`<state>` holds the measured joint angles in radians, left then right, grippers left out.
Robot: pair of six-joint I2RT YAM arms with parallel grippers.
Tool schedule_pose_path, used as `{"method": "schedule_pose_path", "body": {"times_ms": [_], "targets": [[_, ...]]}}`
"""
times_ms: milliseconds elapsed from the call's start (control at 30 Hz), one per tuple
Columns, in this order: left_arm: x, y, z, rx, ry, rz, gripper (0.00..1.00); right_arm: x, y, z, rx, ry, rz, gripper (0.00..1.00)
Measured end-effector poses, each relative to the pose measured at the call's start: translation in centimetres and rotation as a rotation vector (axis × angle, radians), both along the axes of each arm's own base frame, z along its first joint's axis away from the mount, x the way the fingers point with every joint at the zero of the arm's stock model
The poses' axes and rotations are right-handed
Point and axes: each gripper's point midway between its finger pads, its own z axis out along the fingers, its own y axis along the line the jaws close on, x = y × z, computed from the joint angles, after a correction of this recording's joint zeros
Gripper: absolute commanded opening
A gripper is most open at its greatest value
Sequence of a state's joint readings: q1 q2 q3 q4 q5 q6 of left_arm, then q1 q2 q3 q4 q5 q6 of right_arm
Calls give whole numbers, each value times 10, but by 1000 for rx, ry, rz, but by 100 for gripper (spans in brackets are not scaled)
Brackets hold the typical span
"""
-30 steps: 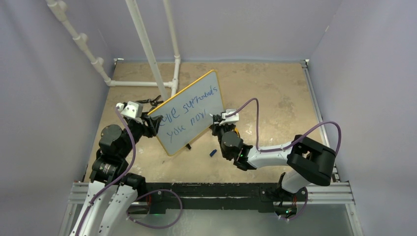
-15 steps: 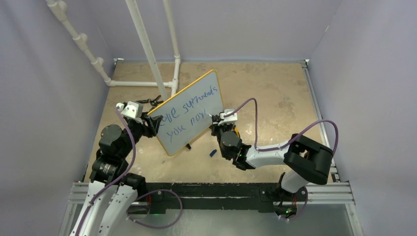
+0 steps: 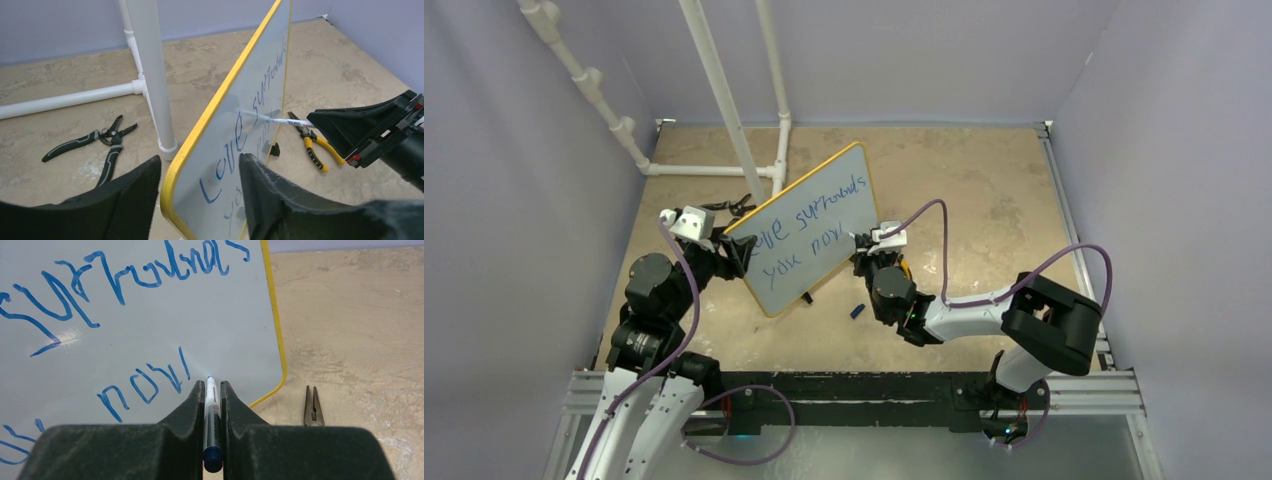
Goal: Write a sentence on the whiteboard
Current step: Write a sentence on the whiteboard, then pick up the pen cap from the center of the board.
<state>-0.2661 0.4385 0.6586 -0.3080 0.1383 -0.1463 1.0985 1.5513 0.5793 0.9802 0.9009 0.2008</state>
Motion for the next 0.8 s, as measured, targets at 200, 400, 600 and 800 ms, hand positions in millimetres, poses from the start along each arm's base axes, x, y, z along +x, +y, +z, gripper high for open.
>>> {"method": "schedule_pose_path", "body": {"times_ms": [200, 400, 600, 800], "targets": [[0, 4, 1, 0, -5, 22, 78, -6, -11, 15, 20, 1, -1, 0], [-1, 21, 24, 12, -20, 109, 79, -24, -40, 56, 95, -7, 18, 0], [-2, 29, 98, 5, -115, 152, 75, -41, -51, 58, 19, 48, 101, 0], [21, 4, 127, -24, -101, 56, 69, -42, -54, 51, -91, 134, 157, 0]]}}
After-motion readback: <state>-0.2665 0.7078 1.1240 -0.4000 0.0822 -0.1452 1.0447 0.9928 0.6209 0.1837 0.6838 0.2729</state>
